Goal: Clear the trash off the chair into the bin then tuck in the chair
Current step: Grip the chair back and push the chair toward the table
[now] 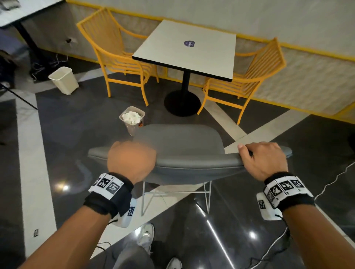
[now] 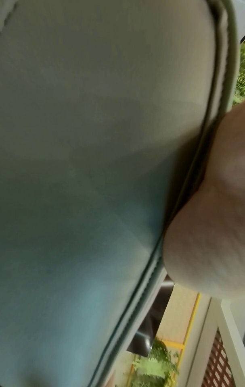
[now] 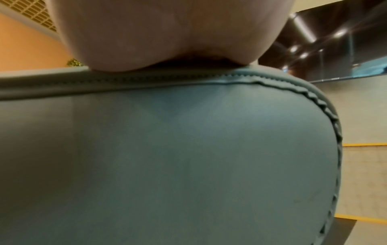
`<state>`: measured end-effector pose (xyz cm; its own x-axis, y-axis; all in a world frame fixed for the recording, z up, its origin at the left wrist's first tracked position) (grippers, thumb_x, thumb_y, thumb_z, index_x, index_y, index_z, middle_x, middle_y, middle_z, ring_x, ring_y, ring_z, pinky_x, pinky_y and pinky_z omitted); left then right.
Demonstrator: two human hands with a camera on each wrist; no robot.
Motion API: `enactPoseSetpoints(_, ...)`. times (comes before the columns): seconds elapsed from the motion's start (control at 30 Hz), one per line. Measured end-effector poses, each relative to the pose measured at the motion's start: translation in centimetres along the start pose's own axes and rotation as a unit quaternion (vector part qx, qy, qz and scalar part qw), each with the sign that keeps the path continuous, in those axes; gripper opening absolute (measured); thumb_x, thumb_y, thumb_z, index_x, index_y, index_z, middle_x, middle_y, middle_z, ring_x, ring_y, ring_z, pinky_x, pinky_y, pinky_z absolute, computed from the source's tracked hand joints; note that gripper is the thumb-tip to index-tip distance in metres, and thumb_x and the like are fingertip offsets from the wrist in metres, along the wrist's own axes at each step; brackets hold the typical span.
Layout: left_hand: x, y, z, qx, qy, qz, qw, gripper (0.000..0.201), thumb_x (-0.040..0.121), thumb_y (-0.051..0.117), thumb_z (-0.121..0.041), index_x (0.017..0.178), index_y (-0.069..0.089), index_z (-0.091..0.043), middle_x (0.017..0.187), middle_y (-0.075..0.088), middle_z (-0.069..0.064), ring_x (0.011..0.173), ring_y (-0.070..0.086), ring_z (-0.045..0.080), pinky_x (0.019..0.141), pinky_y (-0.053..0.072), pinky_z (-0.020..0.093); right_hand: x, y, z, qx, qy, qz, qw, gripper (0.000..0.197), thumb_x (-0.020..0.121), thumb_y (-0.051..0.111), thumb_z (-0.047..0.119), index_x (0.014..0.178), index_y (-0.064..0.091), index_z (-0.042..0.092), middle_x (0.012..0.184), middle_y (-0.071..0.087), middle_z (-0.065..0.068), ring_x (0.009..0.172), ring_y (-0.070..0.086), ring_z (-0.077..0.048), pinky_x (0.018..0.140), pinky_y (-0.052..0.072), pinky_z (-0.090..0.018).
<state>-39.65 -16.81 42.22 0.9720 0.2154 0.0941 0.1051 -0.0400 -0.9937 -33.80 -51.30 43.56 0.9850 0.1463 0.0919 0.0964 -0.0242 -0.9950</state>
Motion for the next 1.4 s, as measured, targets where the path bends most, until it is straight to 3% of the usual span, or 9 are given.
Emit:
enactPoseSetpoints(0.17,0.4,0.1,0.6,0.001,0.017,-0.021,1.000,0.039,0.080,0.035,-0.037,0.052,0.049,-0.014,0.055,0.058,0.004,0.052,0.048,0.028,0.061,0.042,0.032,0.0,0.1,0.6,0.002,0.044,-0.020,0.999,0.060,0.095,0.027,0.049,0.062,0.066,0.018,0.059,0.060,-0.008,0.060,0.051,-0.028,0.080,0.048,-0.039)
enactPoseSetpoints(0.33,0.9,0.2,1.2,0.005,0.052,-0.043,0.998,0.038,0.079,0.036,-0.037,0.055,0.053,-0.013,0.056,0.058,0.004,0.054,0.048,0.030,0.055,0.030,0.030,-0.1,-0.1,1.5,0.003,0.061,-0.032,0.998,0.058,0.096,0.030,0.044,0.065,0.069,0.015,0.063,0.062,-0.014,0.062,0.045,-0.028,0.082,0.045,-0.040)
enactPoseSetpoints(0.53,2.7,0.3,3.2,-0.025,0.077,-0.046,0.996,0.036,0.079,0.035,-0.037,0.054,0.047,-0.014,0.054,0.057,0.008,0.053,0.051,0.033,0.054,0.037,0.030,-0.1,-0.2,3.8,0.006,0.075,-0.045,0.996,0.055,0.099,0.034,0.039,0.067,0.070,0.012,0.069,0.065,-0.018,0.065,0.043,-0.026,0.087,0.044,-0.043)
enactPoseSetpoints(0.67,4.6,0.3,5.7,-0.041,0.102,-0.052,0.993,0.034,0.078,0.035,-0.037,0.052,0.040,-0.015,0.052,0.053,0.009,0.051,0.049,0.034,0.053,0.038,0.031,-0.1,-0.3,6.4,0.002,0.088,-0.044,0.995,0.055,0.098,0.033,0.039,0.068,0.069,0.013,0.072,0.068,-0.019,0.071,0.056,-0.033,0.090,0.043,-0.045)
enactPoseSetpoints(0.73,5.7,0.4,7.3,-0.046,0.113,-0.060,0.991,0.035,0.078,0.034,-0.037,0.053,0.044,-0.014,0.052,0.053,0.010,0.052,0.049,0.034,0.053,0.038,0.031,0.0,-0.1,8.1,-0.002,0.102,-0.044,0.994,0.056,0.098,0.031,0.041,0.069,0.070,0.013,0.073,0.068,-0.018,0.070,0.054,-0.031,0.091,0.042,-0.044)
enactPoseSetpoints(0.9,8.8,0.7,11.7,-0.051,0.146,-0.086,0.984,0.036,0.078,0.034,-0.036,0.056,0.050,-0.012,0.055,0.056,0.011,0.054,0.049,0.034,0.053,0.033,0.032,-0.2,0.1,12.8,-0.015,0.133,-0.066,0.989,0.054,0.098,0.036,0.039,0.065,0.070,0.012,0.065,0.066,-0.015,0.065,0.052,-0.030,0.086,0.043,-0.044)
enactPoseSetpoints(1.03,11.2,0.9,15.3,-0.054,0.160,-0.092,0.981,0.041,0.077,0.034,-0.036,0.065,0.064,-0.011,0.060,0.060,0.009,0.060,0.053,0.035,0.054,0.038,0.035,-0.2,0.2,16.7,-0.013,0.162,-0.074,0.984,0.057,0.096,0.034,0.044,0.062,0.069,0.013,0.059,0.062,-0.010,0.062,0.047,-0.027,0.084,0.043,-0.042)
enactPoseSetpoints(1.17,13.0,0.9,18.1,-0.065,0.163,-0.082,0.981,0.042,0.078,0.034,-0.036,0.069,0.068,-0.013,0.060,0.061,0.007,0.062,0.055,0.033,0.058,0.042,0.037,0.2,-0.2,20.0,0.016,0.161,-0.081,0.983,0.054,0.096,0.038,0.046,0.059,0.064,0.015,0.056,0.047,-0.001,0.061,0.044,-0.024,0.081,0.046,-0.041)
enactPoseSetpoints(1.4,12.3,0.2,18.4,-0.052,0.188,-0.071,0.978,0.035,0.084,0.037,-0.030,0.060,0.055,-0.011,0.062,0.060,0.012,0.062,0.051,0.034,0.073,0.041,0.040,0.6,0.1,20.7,0.016,0.158,-0.086,0.984,0.052,0.095,0.037,0.048,0.062,0.060,0.015,0.062,0.058,-0.006,0.060,0.053,-0.031,0.066,0.044,-0.035)
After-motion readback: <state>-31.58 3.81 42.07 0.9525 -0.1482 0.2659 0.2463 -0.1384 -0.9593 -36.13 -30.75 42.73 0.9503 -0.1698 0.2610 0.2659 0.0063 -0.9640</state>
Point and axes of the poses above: each hand's wrist, its own x-axis towards the middle knuckle, its own y-axis out of the palm, z = x × y, the point moved 3 cm from there along x, towards the middle knuckle
